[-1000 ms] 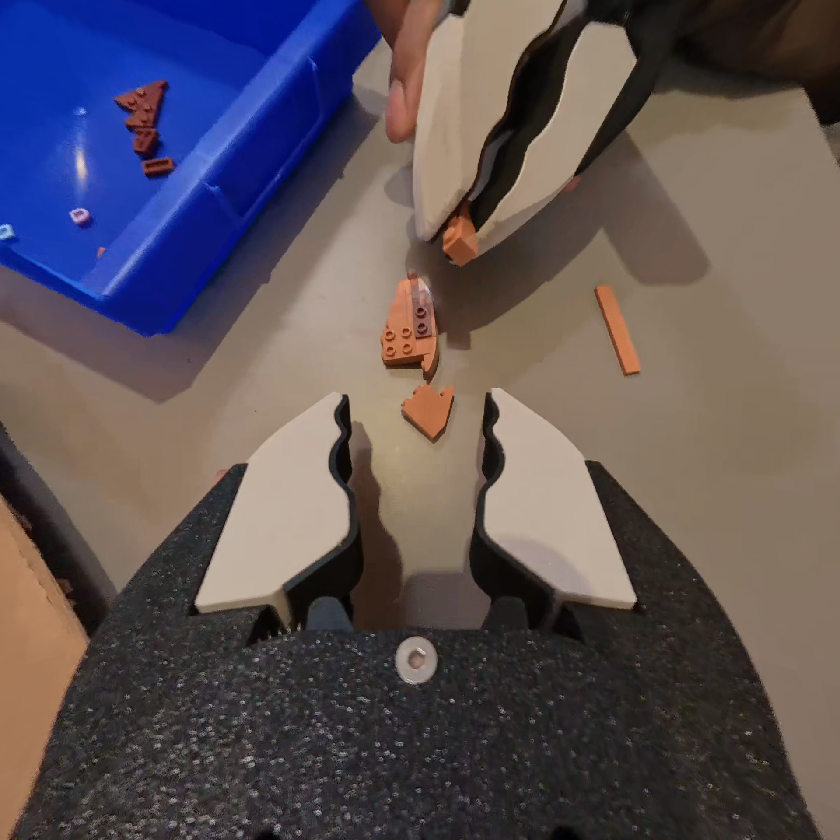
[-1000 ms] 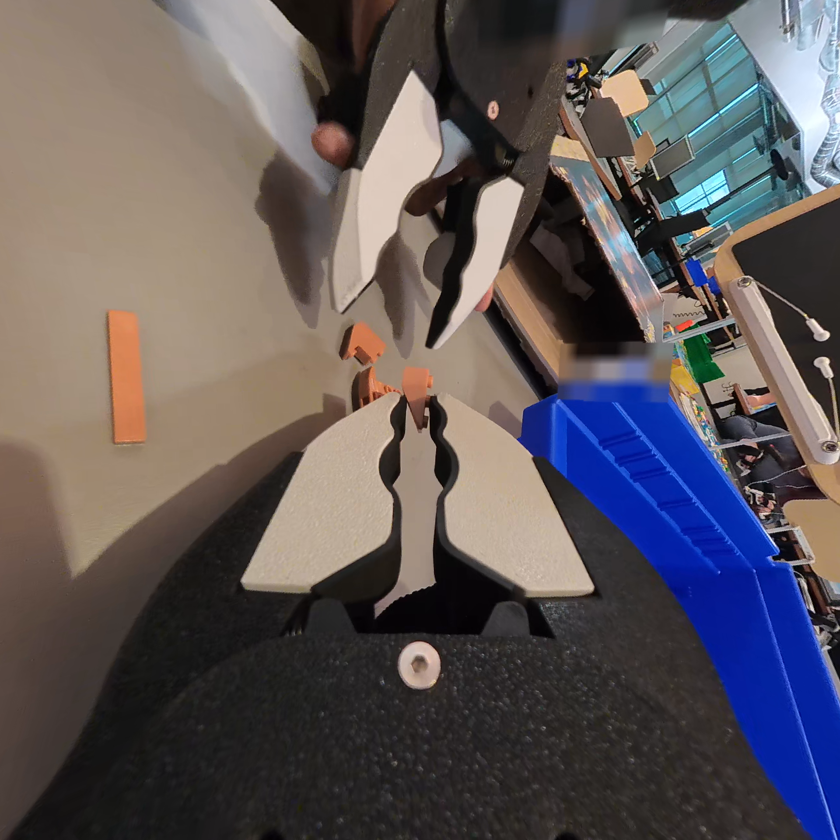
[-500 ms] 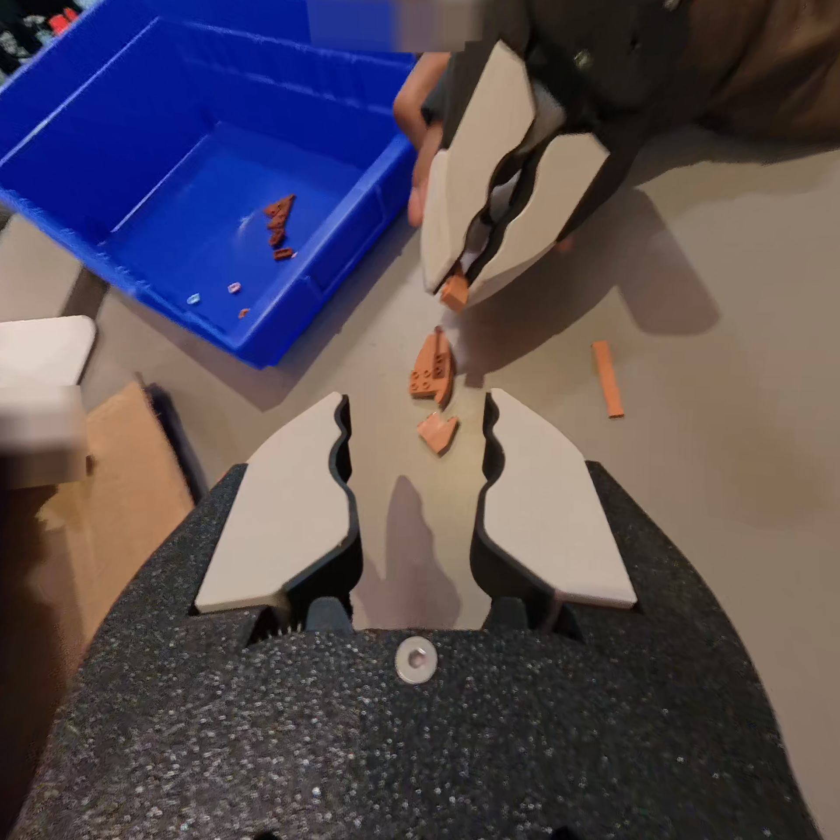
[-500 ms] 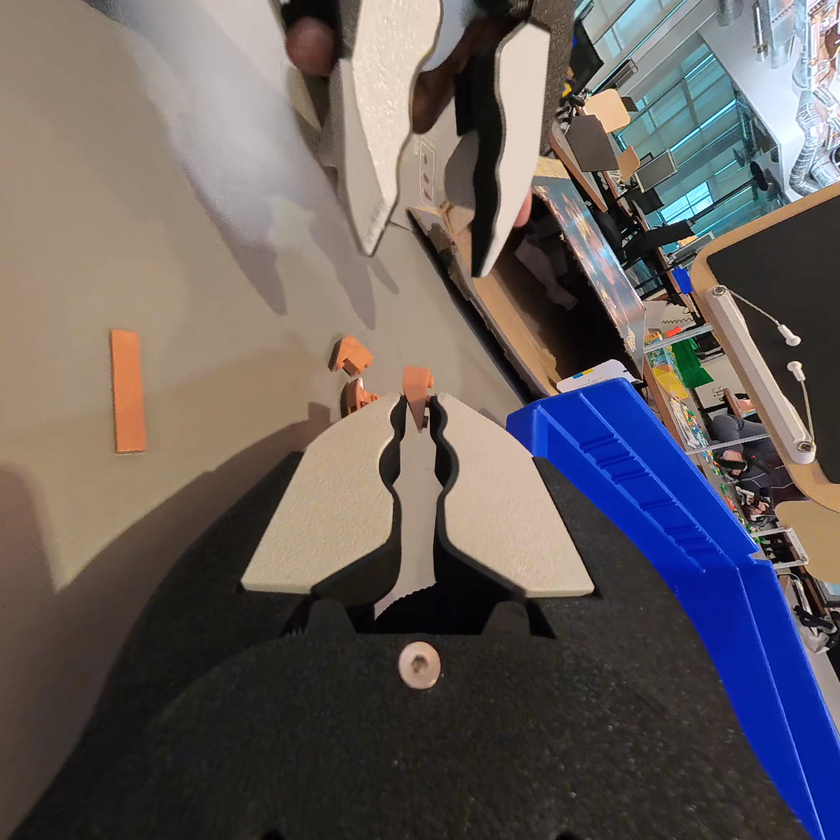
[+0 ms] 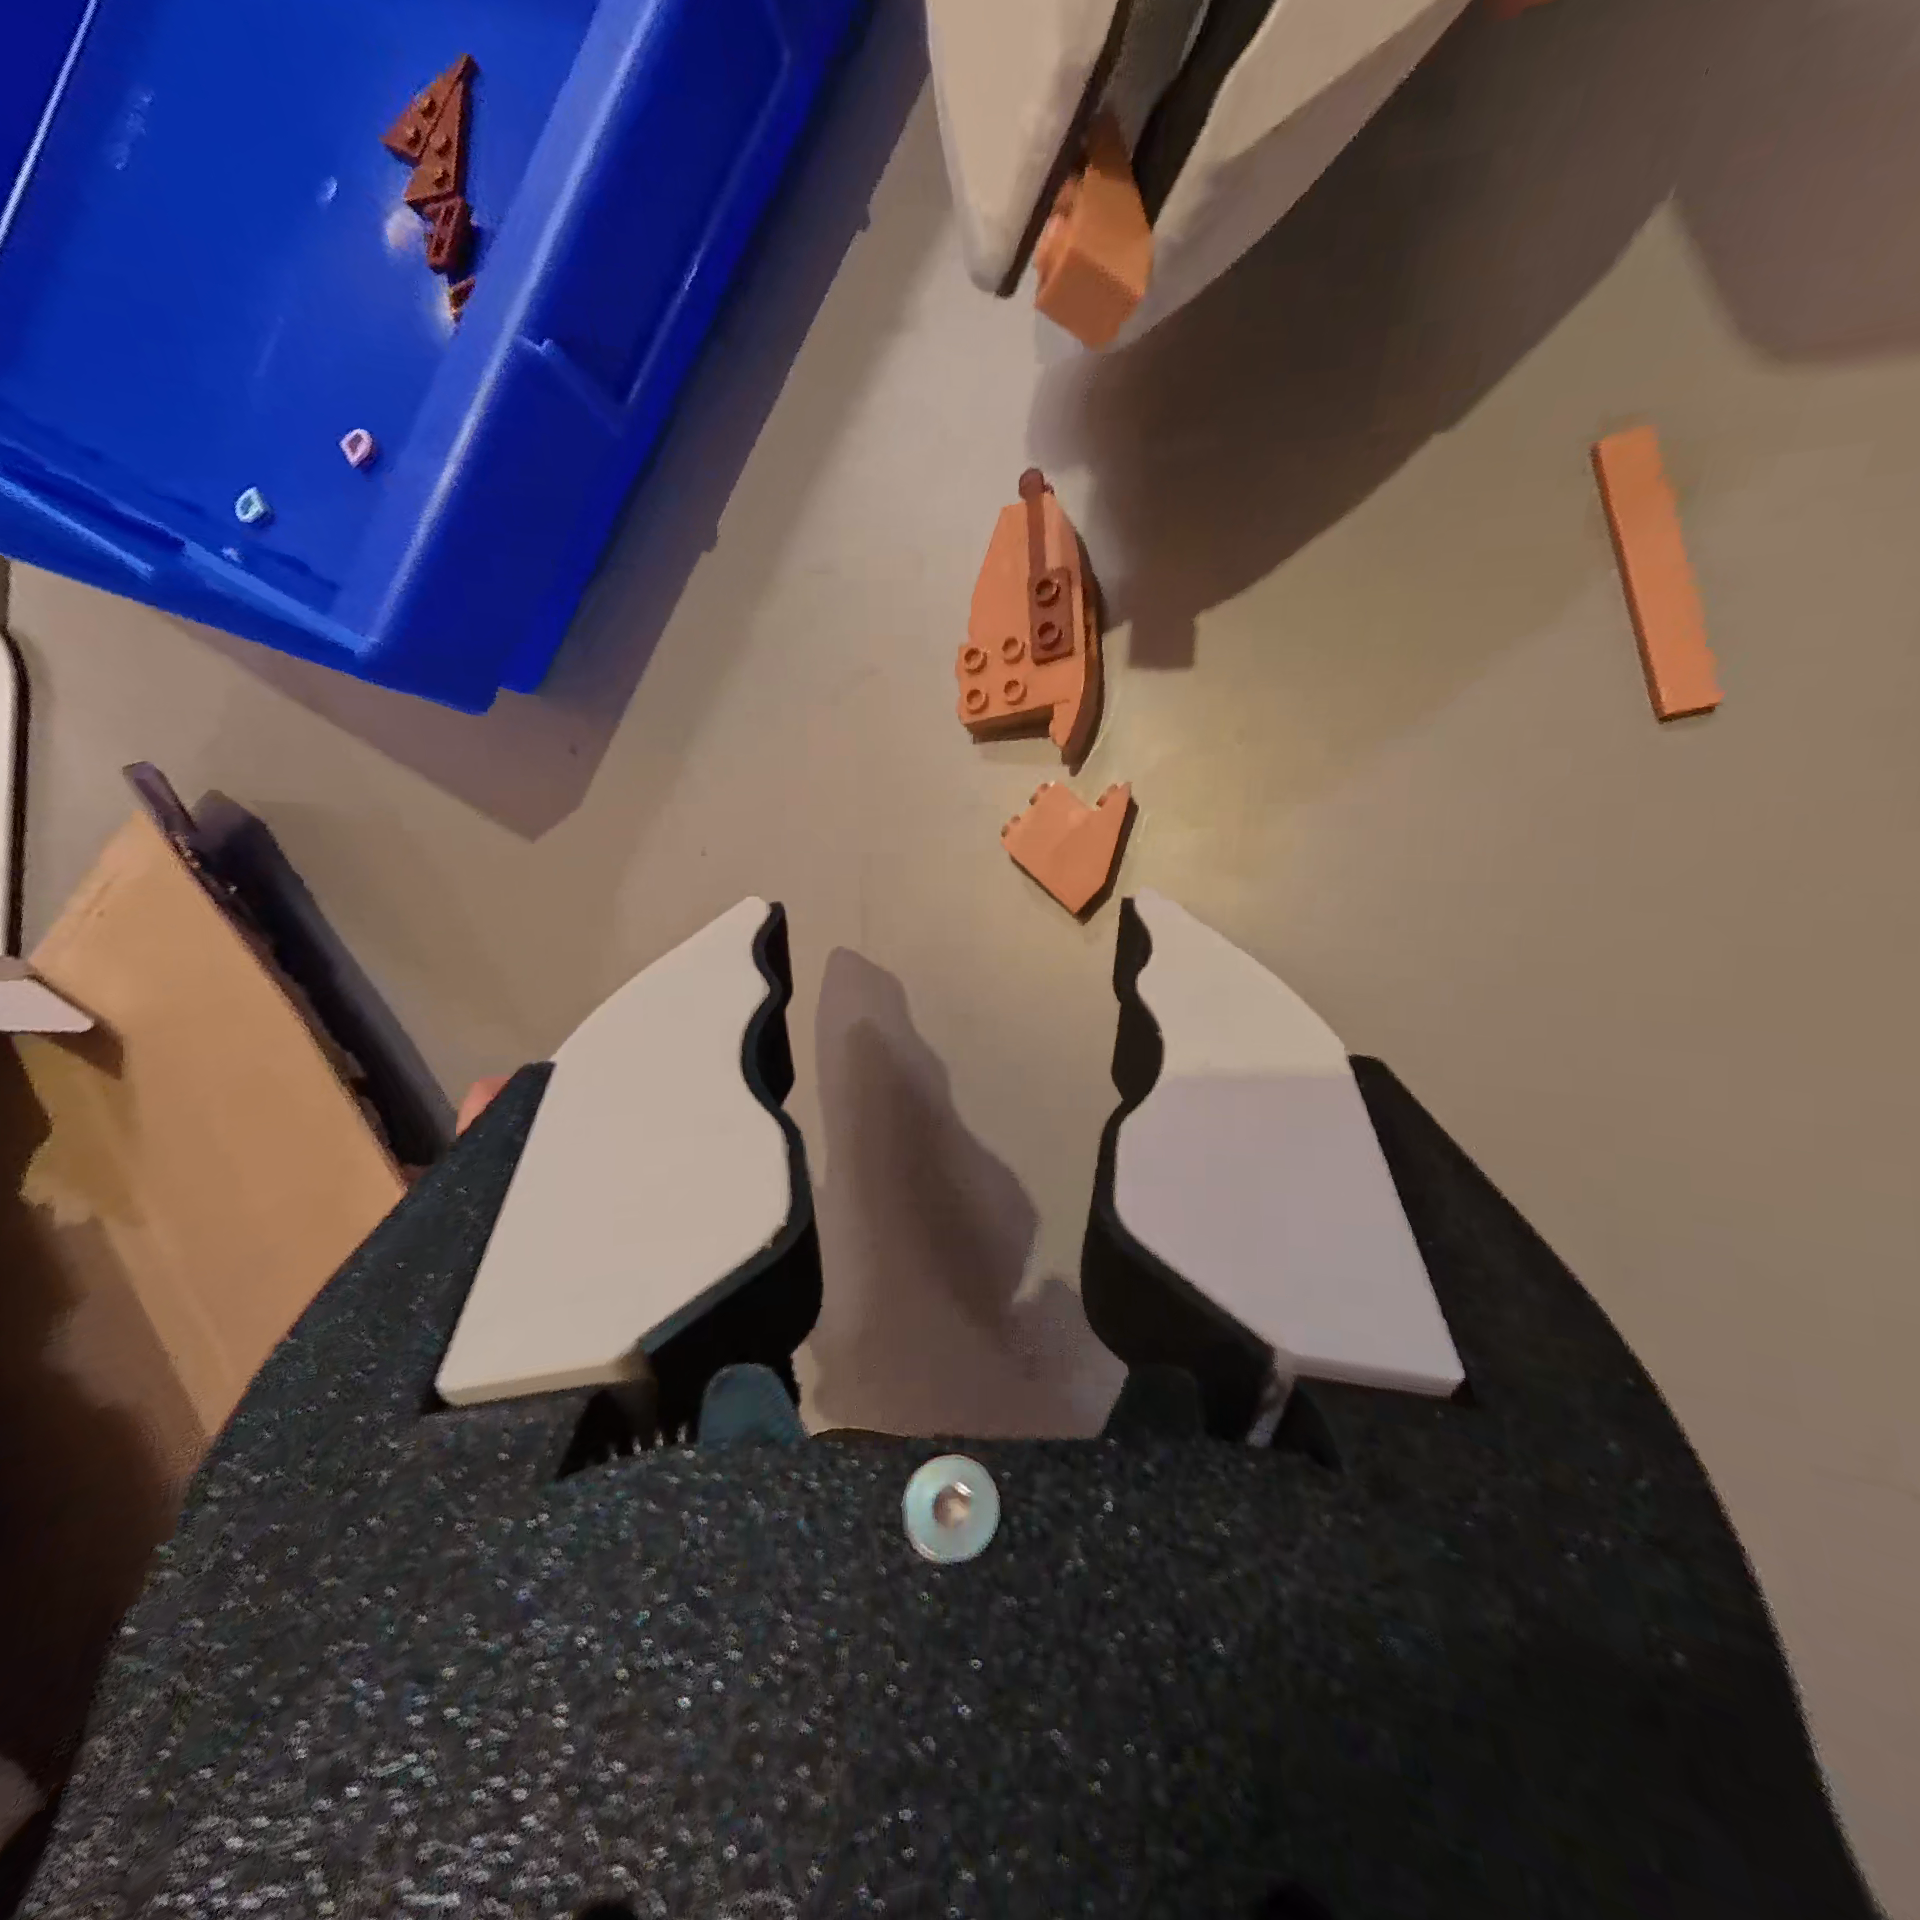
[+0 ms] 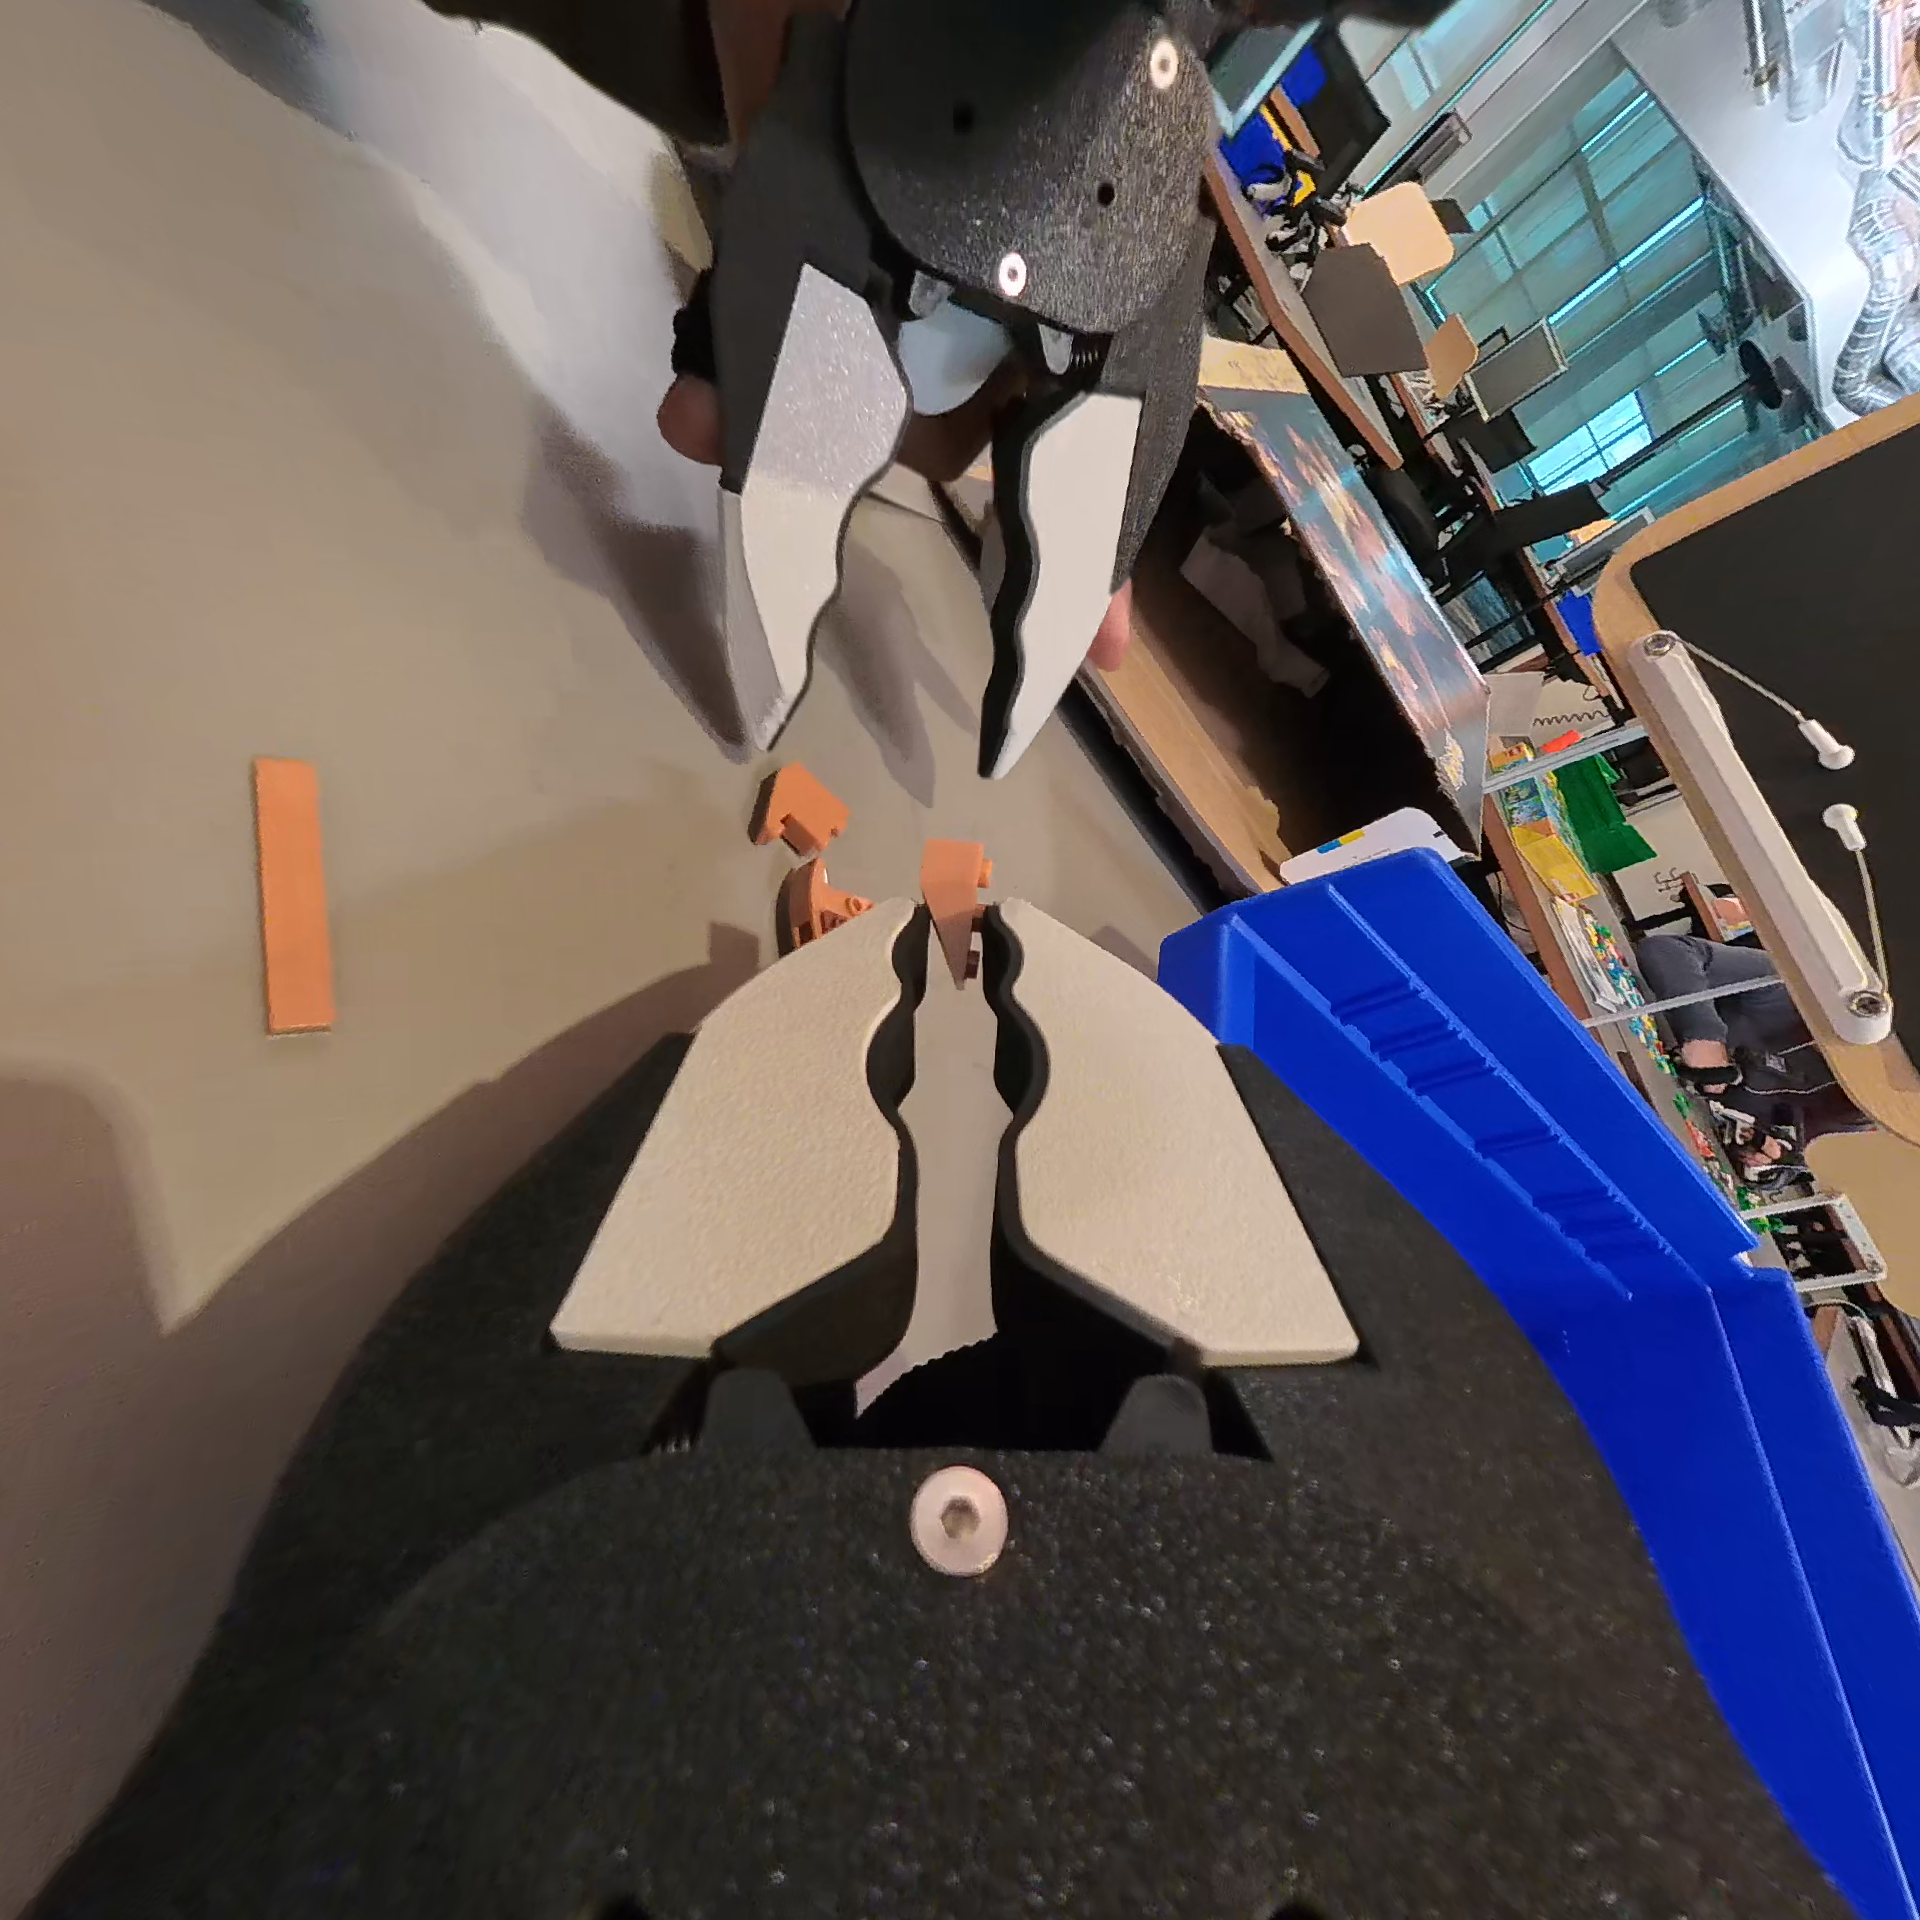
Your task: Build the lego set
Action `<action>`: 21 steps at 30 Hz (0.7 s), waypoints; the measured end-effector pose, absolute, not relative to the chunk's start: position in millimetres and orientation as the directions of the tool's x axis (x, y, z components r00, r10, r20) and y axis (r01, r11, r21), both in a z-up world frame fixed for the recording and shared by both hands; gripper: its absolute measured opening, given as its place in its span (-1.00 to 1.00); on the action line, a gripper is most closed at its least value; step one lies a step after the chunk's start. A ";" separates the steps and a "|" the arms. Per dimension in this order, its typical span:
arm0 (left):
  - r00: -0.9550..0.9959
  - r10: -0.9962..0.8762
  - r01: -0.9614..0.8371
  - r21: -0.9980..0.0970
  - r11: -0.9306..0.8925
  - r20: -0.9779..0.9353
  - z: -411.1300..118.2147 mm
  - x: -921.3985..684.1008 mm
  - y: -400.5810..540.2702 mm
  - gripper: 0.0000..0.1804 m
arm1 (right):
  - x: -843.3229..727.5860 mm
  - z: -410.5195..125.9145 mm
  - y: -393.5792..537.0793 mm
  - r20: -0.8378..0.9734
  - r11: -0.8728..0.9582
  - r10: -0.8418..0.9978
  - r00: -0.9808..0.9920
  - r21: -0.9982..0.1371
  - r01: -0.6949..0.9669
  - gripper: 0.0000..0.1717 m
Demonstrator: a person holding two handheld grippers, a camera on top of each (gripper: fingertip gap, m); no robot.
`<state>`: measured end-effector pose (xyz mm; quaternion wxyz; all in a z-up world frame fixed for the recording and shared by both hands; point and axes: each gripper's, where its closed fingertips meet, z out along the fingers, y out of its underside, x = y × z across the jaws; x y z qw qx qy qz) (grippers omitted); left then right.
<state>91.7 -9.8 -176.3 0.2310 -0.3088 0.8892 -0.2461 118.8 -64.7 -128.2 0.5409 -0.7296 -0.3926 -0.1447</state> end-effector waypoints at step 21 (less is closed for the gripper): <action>-0.793 -0.590 -0.398 -0.603 0.691 -0.153 -188.4 87.8 -36.6 -0.71 | 111.2 -137.6 -64.2 0.619 -0.114 0.458 0.638 -0.671 0.733 -0.89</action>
